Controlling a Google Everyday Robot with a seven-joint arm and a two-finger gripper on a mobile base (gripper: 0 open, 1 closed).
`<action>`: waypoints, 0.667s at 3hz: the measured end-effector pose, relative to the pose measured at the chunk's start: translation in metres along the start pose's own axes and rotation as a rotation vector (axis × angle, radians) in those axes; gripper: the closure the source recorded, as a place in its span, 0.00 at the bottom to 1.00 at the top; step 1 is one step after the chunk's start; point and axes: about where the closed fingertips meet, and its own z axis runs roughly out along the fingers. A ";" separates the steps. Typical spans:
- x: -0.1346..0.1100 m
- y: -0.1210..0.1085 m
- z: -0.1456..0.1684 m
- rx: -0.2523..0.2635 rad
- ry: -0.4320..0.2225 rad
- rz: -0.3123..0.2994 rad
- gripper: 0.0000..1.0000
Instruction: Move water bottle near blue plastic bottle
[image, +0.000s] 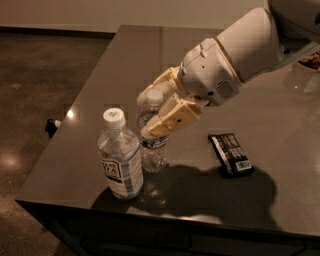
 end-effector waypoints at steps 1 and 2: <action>0.002 0.000 0.004 -0.015 0.007 -0.005 0.00; 0.002 0.000 0.004 -0.015 0.007 -0.005 0.00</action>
Offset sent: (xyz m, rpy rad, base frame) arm 0.0000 0.0010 -0.0041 -0.0075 0.0040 0.0118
